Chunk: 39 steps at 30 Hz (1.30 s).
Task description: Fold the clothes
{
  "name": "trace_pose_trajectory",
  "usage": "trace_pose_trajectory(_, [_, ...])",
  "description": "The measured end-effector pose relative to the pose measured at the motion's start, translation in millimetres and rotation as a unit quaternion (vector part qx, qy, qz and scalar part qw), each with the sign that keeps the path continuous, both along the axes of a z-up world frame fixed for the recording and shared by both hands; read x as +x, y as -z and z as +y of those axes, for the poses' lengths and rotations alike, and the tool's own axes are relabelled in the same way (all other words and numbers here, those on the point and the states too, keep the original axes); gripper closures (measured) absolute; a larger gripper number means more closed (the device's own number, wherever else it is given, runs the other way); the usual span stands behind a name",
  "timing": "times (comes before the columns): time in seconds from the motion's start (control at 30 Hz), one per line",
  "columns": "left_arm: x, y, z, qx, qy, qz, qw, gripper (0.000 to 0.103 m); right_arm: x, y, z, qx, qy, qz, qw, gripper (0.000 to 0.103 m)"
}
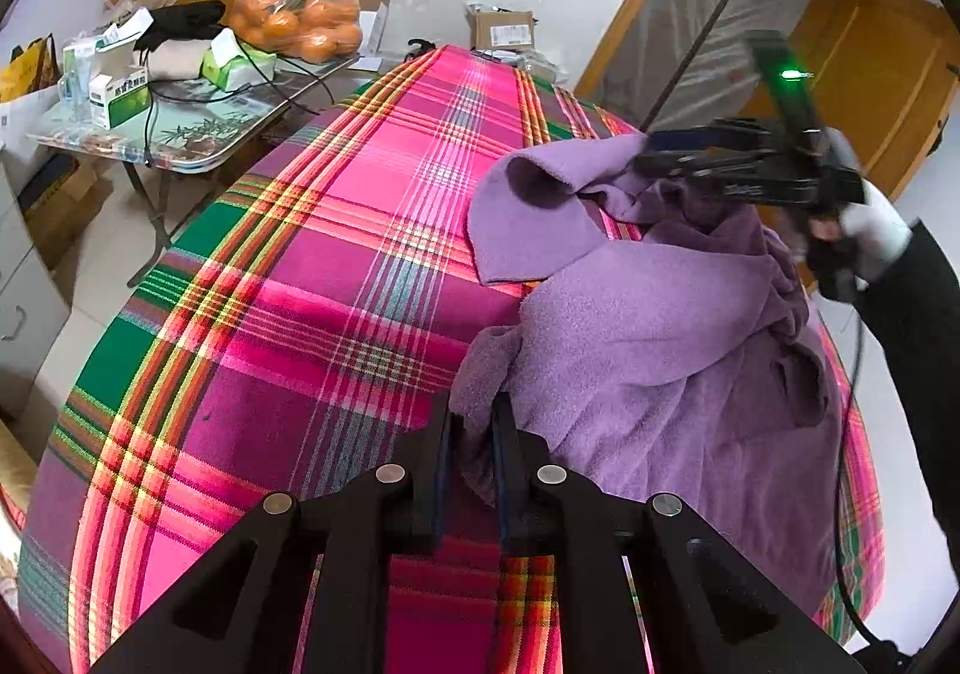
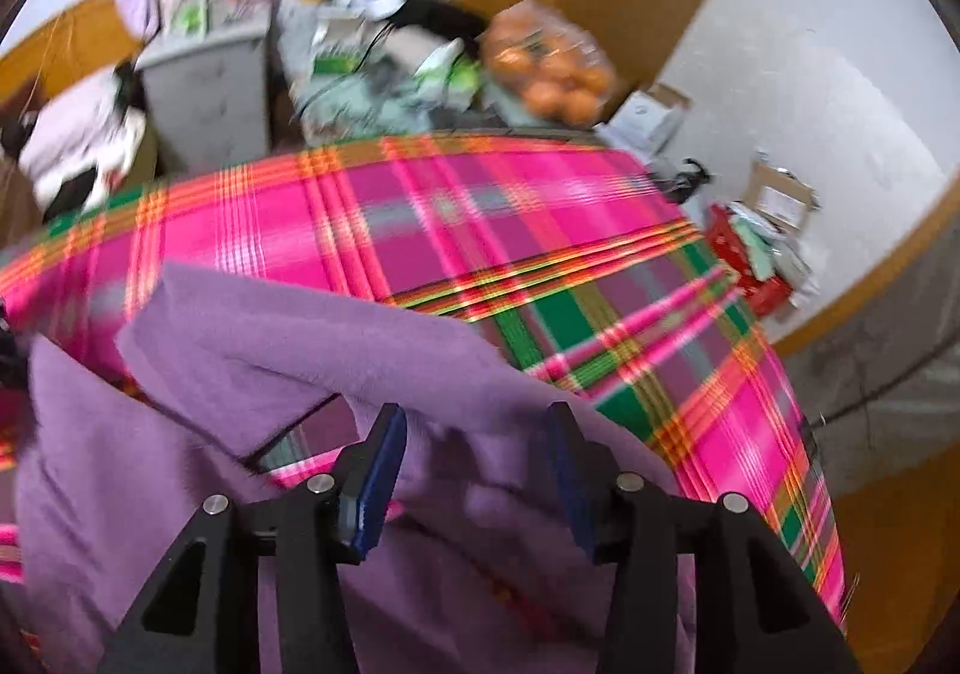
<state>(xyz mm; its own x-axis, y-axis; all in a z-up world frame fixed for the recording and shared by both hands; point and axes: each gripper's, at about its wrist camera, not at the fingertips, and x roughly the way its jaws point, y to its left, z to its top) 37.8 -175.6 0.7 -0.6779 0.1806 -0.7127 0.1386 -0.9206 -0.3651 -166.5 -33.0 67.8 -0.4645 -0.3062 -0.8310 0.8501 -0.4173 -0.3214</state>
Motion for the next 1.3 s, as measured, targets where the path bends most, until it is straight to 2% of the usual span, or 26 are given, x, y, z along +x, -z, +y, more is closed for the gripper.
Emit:
trace_pose_trajectory(0.1, [-1.2,0.6,-2.0,0.005,0.003,0.004,1.0000,0.091,-10.2,14.9,-10.2,0.023,-0.006,-0.005,1.000,0.054])
trace_pose_trajectory(0.13, [-1.8,0.8,-2.5,0.007,0.004,0.005,1.0000,0.091,-11.5,17.9,-10.8,0.028,-0.006,-0.013,1.000,0.065])
trace_pose_trajectory(0.17, [-2.7,1.0,-3.0,0.008,0.006,0.006,0.9999,0.091,-12.9,21.9,-11.6,0.034,-0.005,-0.018,0.999,0.099])
trace_pose_trajectory(0.23, [-4.0,0.9,-3.3,0.009,0.008,0.007,0.9999,0.091,-14.9,26.9,-11.2,0.036,-0.002,-0.026,0.999,0.099])
trace_pose_trajectory(0.3, [-5.6,1.0,-3.8,0.010,0.009,0.008,0.9999,0.091,-22.1,18.1,-1.9,0.004,0.027,-0.017,0.999,0.099])
trace_pose_trajectory(0.37, [-7.4,1.1,-4.8,0.013,0.010,0.009,0.9998,0.091,-36.7,3.0,12.6,-0.033,0.083,0.008,0.996,0.099])
trace_pose_trajectory(0.43, [-8.1,1.1,-5.6,0.015,0.010,0.009,0.9998,0.091,-59.3,-15.6,38.2,-0.073,0.172,0.038,0.982,0.099])
trace_pose_trajectory(0.47, [-8.5,1.1,-5.7,0.016,0.010,0.008,0.9998,0.091,-71.9,-26.2,60.2,-0.095,0.233,0.053,0.966,0.099])
trace_pose_trajectory(0.5, [-8.9,1.0,-5.8,0.017,0.009,0.007,0.9998,0.091,-85.1,-37.8,84.8,-0.119,0.298,0.067,0.945,0.099])
trace_pose_trajectory(0.53, [-9.2,1.0,-5.9,0.018,0.008,0.007,0.9998,0.091,-95.1,-46.5,114.7,-0.142,0.364,0.068,0.918,0.099])
trace_pose_trajectory(0.57, [-9.5,0.9,-6.0,0.019,0.007,0.006,0.9998,0.091,-104.3,-54.5,145.9,-0.164,0.429,0.066,0.886,0.098])
trace_pose_trajectory(0.6, [-9.9,0.9,-6.2,0.020,0.005,0.005,0.9998,0.091,-109.0,-57.3,172.7,-0.182,0.476,0.056,0.859,0.096])
trace_pose_trajectory(0.63, [-10.4,0.9,-6.3,0.021,0.004,0.004,0.9998,0.091,-110.7,-57.0,193.7,-0.189,0.508,0.044,0.839,0.094])
trace_pose_trajectory(0.67, [-10.9,0.9,-6.6,0.023,0.002,0.002,0.9997,0.091,-109.4,-55.6,212.6,-0.183,0.532,0.037,0.826,0.094])
trace_pose_trajectory(0.7, [-10.8,0.4,-6.9,0.025,0.000,0.002,0.9997,0.091,-103.7,-54.4,223.1,-0.176,0.534,0.037,0.826,0.092])
trace_pose_trajectory(0.73, [-9.7,-0.8,-6.8,0.026,-0.001,0.003,0.9997,0.091,-98.2,-54.2,226.6,-0.176,0.525,0.037,0.832,0.086])
trace_pose_trajectory(0.83, [-6.5,-4.2,-6.7,0.027,-0.005,0.006,0.9996,0.091,-64.9,-53.4,215.5,-0.205,0.416,0.004,0.886,0.077])
trace_pose_trajectory(0.87, [-5.4,-5.3,-6.6,0.028,-0.006,0.007,0.9996,0.091,-48.8,-51.4,200.9,-0.199,0.355,-0.011,0.913,0.074])
trace_pose_trajectory(0.93, [-3.3,-7.6,-6.5,0.029,-0.008,0.008,0.9995,0.091,-23.7,-45.7,170.3,-0.169,0.264,-0.023,0.949,0.071])
trace_pose_trajectory(0.97, [-2.3,-8.7,-6.4,0.029,-0.009,0.009,0.9995,0.091,-13.1,-42.9,155.3,-0.155,0.223,-0.026,0.962,0.071])
trace_pose_trajectory(1.03, [-0.1,-11.0,-6.3,0.031,-0.012,0.011,0.9994,0.091,4.4,-37.9,130.1,-0.131,0.155,-0.031,0.979,0.069])
trace_pose_trajectory(1.13, [3.1,-14.4,-6.1,0.032,-0.015,0.014,0.9993,0.091,26.4,-18.4,94.4,-0.082,0.070,-0.040,0.993,0.064])
trace_pose_trajectory(1.2, [5.2,-16.6,-6.0,0.033,-0.017,0.016,0.9992,0.091,40.8,-4.9,70.8,-0.048,0.013,-0.046,0.998,0.063])
trace_pose_trajectory(1.3, [7.7,-14.9,-5.6,0.033,-0.015,0.010,0.9993,0.091,42.2,13.6,54.6,-0.009,-0.023,-0.067,0.997,0.062])
